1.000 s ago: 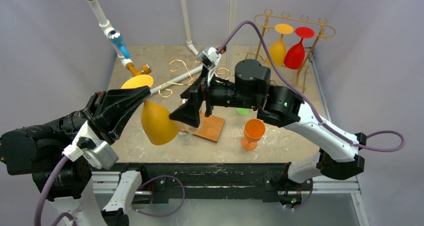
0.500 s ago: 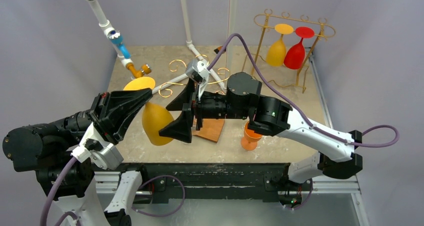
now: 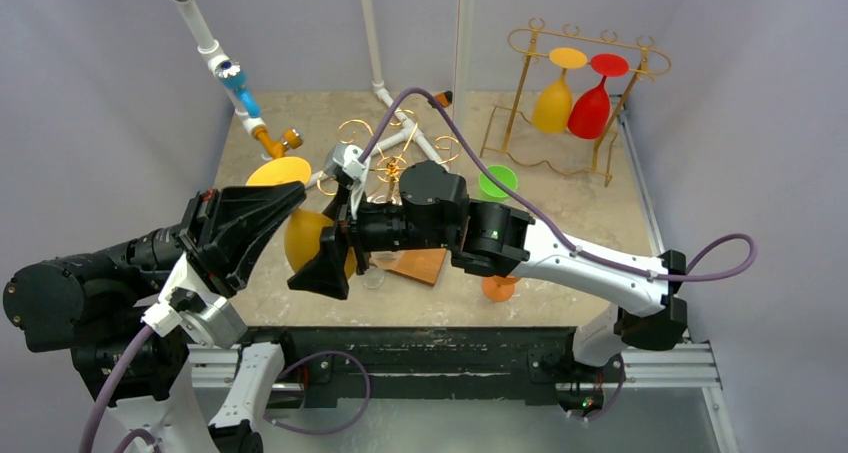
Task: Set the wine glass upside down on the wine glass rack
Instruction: Turn the wine glass upside down at the wine rack.
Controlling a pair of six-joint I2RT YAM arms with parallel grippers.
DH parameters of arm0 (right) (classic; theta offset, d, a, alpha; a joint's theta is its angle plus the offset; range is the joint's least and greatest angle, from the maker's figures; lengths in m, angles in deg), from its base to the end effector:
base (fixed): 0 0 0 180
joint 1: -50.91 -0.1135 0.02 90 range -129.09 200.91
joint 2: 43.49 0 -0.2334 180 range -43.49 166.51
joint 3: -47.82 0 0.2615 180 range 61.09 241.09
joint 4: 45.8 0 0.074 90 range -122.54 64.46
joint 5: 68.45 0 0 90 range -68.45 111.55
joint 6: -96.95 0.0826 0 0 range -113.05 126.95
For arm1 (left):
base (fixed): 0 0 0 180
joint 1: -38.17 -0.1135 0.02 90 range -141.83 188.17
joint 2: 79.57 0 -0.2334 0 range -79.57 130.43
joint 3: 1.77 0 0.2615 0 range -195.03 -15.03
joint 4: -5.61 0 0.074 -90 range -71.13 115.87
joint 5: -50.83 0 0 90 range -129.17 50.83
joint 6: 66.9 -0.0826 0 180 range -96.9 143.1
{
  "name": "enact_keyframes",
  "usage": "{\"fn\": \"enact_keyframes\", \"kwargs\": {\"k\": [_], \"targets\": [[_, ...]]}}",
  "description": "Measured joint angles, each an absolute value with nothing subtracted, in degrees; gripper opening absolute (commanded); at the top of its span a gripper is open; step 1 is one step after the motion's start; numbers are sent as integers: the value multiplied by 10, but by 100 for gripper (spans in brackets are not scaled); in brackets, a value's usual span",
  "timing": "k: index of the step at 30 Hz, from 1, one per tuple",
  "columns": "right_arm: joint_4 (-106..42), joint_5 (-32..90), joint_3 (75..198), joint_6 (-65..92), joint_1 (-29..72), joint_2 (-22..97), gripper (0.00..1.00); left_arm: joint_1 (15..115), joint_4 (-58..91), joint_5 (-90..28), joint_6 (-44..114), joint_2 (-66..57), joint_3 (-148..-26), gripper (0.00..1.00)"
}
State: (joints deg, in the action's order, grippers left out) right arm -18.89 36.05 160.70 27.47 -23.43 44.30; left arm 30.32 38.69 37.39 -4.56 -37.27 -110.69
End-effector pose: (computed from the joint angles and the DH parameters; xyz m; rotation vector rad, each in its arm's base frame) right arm 0.0885 0.3924 0.4527 -1.0138 1.5066 1.4409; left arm 0.0395 -0.0756 0.5621 1.3156 0.5946 -0.1491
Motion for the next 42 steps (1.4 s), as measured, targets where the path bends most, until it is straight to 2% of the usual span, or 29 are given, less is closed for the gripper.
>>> {"fn": "enact_keyframes", "kwargs": {"k": [2, 5, 8, 9, 11, 13, 14, 16, 25, 31, 42], "targets": [[-190, 360, 1607, 275, -235, 447, 97, 303, 387, 374, -46, -373, -1107, 0], [-207, 357, 1596, 275, -235, 439, 77, 303, 387, 374, -46, -373, -1107, 0], [-219, 348, 1567, 273, -235, 413, 62, 303, 385, 372, -46, -373, -1107, 2], [-219, 343, 1557, 274, -238, 405, 57, 303, 384, 376, -45, -373, -1107, 10], [-230, 330, 1535, 272, -244, 392, 46, 303, 387, 389, -42, -374, -1107, 38], [-242, 310, 1509, 269, -247, 373, 42, 302, 385, 386, -34, -376, -1107, 79], [-244, 297, 1493, 269, -245, 356, 42, 302, 379, 383, -29, -376, -1107, 89], [-244, 269, 1467, 268, -240, 319, 42, 302, 373, 377, -13, -376, -1107, 97], [-209, 165, 1428, 253, -209, 178, 40, 299, 346, 354, 55, -374, -1107, 100], [-147, 128, 1367, 233, -98, 98, 36, 299, 336, 338, 94, -364, -1107, 99], [-96, 104, 1253, 204, -23, 87, 34, 299, 347, 323, 109, -353, -1092, 98]]}}
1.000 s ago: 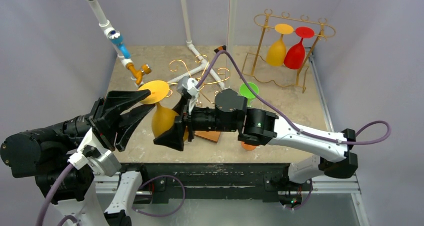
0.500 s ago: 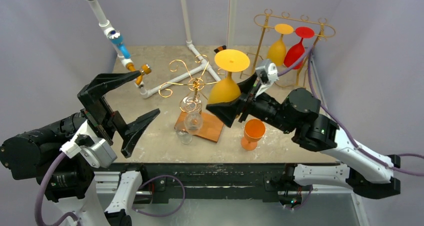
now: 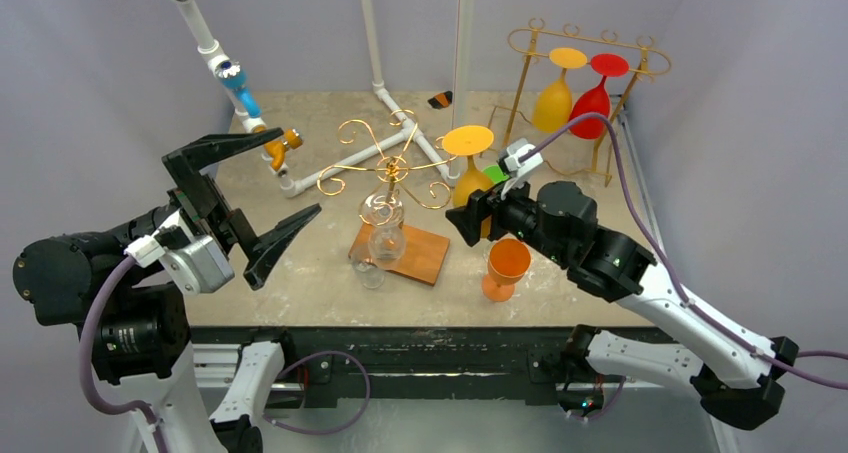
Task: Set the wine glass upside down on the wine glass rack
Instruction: Turn the wine glass upside down at the wine rack.
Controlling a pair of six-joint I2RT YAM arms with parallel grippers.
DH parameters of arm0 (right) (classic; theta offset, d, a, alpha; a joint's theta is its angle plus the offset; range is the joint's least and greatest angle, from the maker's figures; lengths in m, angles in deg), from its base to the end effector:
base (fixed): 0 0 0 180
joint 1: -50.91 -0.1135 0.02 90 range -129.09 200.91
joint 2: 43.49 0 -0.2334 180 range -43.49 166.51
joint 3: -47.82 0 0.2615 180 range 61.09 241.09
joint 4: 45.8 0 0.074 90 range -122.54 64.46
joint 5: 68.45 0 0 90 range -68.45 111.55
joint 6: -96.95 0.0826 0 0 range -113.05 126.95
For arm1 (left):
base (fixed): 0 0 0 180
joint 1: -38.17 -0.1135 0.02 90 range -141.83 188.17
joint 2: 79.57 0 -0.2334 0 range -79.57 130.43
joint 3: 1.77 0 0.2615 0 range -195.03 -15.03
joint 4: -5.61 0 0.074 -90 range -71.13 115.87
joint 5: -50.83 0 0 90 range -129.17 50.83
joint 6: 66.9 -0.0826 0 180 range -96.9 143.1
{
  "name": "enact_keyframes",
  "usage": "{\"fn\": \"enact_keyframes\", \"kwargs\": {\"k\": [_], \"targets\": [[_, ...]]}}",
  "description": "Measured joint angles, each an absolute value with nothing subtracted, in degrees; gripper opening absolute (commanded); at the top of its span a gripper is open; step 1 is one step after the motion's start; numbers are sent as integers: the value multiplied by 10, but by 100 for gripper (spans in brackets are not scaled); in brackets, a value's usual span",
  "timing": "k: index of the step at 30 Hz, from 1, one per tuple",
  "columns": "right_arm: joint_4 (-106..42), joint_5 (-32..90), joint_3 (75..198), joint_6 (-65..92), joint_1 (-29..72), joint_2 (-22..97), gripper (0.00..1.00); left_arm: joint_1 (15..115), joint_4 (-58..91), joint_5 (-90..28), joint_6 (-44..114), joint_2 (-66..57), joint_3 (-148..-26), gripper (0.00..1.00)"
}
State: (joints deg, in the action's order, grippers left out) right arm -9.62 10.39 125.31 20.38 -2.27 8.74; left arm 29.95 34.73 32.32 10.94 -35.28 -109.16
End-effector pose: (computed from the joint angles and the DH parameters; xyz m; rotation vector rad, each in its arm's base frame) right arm 0.1721 0.2032 0.3802 -0.4757 1.7431 0.6693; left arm 0.0650 -0.0698 0.5657 1.1534 0.7926 -0.3126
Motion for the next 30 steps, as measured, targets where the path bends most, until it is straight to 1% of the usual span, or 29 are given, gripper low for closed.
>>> {"fn": "enact_keyframes", "kwargs": {"k": [10, 20, 24, 27, 30], "targets": [[-110, 122, 1197, 199, -4, 99, 34, 299, 364, 321, 99, -354, -1083, 97], [-156, 154, 1175, 192, -4, 151, 34, 299, 403, 313, 67, -354, -1073, 85], [-175, 165, 1156, 191, -4, 159, 34, 299, 443, 306, 29, -354, -1073, 76], [-191, 166, 1141, 185, -4, 157, 35, 299, 483, 297, -9, -354, -1068, 62], [-205, 167, 1131, 180, -4, 157, 35, 299, 527, 284, -55, -354, -1050, 50]]}}
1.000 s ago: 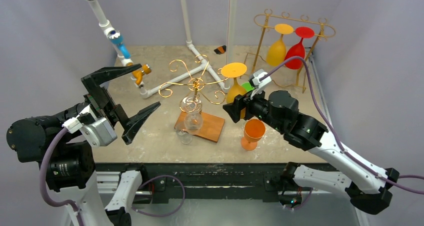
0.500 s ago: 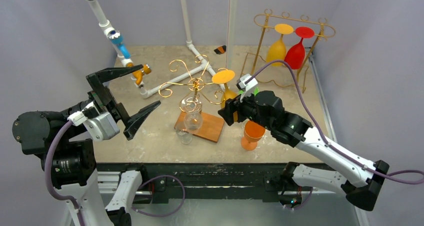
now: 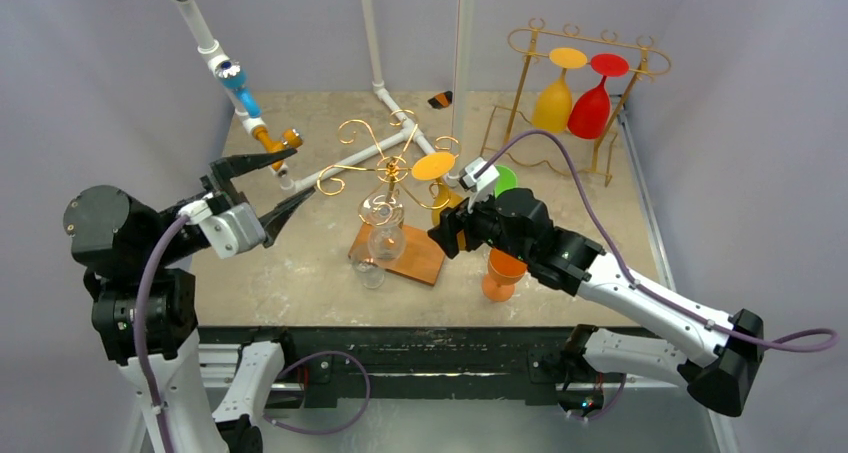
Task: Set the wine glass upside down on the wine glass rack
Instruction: Turn the wine glass upside down at the wine rack.
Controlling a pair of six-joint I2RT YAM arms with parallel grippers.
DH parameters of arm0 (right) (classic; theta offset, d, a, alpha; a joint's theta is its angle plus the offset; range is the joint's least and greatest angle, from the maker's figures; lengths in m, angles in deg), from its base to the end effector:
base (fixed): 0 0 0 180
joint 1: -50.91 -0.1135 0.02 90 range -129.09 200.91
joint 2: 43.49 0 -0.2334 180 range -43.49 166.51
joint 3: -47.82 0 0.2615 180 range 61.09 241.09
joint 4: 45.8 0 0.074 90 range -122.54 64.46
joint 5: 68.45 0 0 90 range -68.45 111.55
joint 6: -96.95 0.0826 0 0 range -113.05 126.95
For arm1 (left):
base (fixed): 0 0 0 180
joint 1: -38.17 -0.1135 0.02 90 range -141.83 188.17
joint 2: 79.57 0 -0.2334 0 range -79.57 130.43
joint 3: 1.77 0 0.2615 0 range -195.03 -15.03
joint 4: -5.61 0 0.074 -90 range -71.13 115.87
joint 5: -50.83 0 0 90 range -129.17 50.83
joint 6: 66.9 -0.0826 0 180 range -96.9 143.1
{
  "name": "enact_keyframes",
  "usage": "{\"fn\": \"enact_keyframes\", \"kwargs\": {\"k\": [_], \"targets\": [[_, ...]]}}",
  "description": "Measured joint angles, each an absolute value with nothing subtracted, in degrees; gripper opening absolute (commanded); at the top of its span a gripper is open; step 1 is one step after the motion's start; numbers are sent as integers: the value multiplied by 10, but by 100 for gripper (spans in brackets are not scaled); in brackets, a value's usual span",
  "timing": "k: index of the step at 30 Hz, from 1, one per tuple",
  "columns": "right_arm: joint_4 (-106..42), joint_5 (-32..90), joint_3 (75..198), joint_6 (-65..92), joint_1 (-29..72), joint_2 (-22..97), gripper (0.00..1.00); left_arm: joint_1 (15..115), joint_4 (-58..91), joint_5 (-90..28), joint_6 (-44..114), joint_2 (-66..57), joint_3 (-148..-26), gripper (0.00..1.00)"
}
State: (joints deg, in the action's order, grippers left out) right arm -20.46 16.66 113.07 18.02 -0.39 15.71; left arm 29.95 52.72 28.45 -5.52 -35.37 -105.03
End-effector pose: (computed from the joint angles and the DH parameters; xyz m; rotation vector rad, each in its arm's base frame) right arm 0.1981 0.2360 0.2899 -0.6183 1.8607 0.6484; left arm 0.1003 -0.0627 0.5223 1.1438 0.9678 -0.2836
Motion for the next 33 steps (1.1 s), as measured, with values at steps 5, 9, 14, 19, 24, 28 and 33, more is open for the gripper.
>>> {"fn": "enact_keyframes", "kwargs": {"k": [5, 9, 14, 19, 24, 28, 33], "targets": [[-222, 180, 1129, 171, -4, 158, 35, 299, 599, 257, -126, -346, -1021, 45], [-240, 192, 1115, 164, -4, 156, 34, 299, 640, 237, -180, -346, -992, 40], [-246, 197, 1106, 157, -8, 156, 32, 299, 679, 219, -235, -343, -958, 37], [-262, 198, 1087, 151, -14, 149, 32, 299, 695, 212, -276, -338, -937, 35], [-278, 198, 1068, 142, -17, 135, 31, 299, 707, 206, -314, -338, -908, 35], [-290, 198, 1065, 133, -23, 135, 30, 299, 716, 203, -338, -334, -889, 35], [-309, 198, 1064, 125, -31, 142, 30, 299, 720, 201, -352, -332, -881, 35]]}}
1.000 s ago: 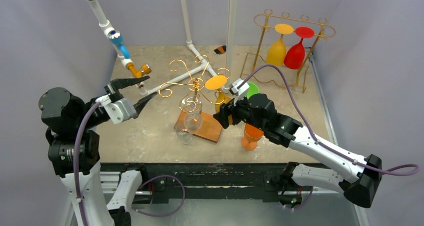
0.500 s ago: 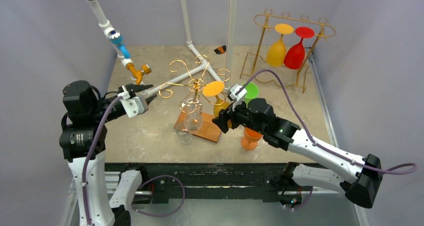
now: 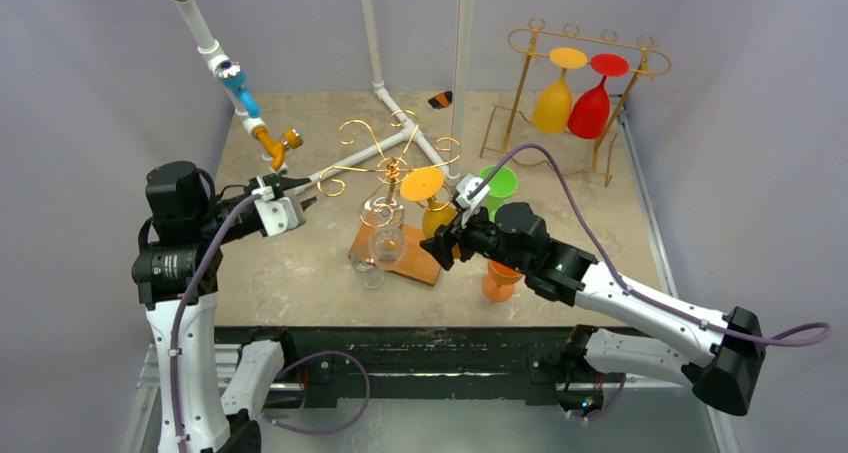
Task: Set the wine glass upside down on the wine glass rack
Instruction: Turn the wine glass upside down at the wine rack.
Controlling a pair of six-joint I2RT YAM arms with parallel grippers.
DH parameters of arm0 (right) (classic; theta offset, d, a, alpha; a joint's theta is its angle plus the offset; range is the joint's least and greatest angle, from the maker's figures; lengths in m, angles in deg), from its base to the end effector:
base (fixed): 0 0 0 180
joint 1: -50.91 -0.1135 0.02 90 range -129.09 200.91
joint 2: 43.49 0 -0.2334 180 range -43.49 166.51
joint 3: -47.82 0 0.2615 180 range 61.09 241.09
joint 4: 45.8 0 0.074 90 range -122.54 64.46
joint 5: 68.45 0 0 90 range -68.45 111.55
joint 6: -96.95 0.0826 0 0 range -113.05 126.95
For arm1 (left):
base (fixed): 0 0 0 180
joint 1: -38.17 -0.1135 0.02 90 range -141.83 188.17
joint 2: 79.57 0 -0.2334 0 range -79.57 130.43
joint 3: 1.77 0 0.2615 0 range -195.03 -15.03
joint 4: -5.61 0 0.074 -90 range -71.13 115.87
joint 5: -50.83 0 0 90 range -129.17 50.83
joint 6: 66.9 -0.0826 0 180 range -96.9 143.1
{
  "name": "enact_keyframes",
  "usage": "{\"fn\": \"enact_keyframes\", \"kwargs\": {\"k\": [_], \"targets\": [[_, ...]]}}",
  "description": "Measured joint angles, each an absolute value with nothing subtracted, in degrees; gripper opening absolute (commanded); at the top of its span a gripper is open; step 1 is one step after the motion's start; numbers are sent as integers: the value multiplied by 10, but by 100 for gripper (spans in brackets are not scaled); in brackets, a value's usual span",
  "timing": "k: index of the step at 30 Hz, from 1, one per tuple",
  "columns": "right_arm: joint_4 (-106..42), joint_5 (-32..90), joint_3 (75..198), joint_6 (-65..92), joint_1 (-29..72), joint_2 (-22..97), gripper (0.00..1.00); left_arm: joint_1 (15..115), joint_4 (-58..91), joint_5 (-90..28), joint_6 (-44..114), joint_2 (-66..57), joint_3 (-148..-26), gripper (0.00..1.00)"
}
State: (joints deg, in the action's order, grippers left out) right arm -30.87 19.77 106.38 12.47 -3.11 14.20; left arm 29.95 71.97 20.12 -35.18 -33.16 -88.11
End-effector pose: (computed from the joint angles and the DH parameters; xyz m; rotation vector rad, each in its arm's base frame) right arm 0.1834 0.2482 0.2767 -0.7488 1.7177 0.7008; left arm 0.1721 -0.0469 0.3987 1.2649 1.2892 -0.2320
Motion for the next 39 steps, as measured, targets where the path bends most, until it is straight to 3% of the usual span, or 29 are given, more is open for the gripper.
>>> {"fn": "enact_keyframes", "kwargs": {"k": [14, 19, 30, 39], "targets": [[-387, 197, 992, 97, -38, 99, 30, 299, 714, 202, -361, -326, -864, 32], [-478, 195, 925, 87, -39, 76, 39, 299, 703, 202, -361, -326, -864, 31], [-580, 190, 925, 122, -39, 151, 63, 299, 693, 202, -360, -326, -860, 27], [-677, 160, 872, 155, -41, 139, 64, 299, 693, 202, -360, -326, -860, 26]]}}
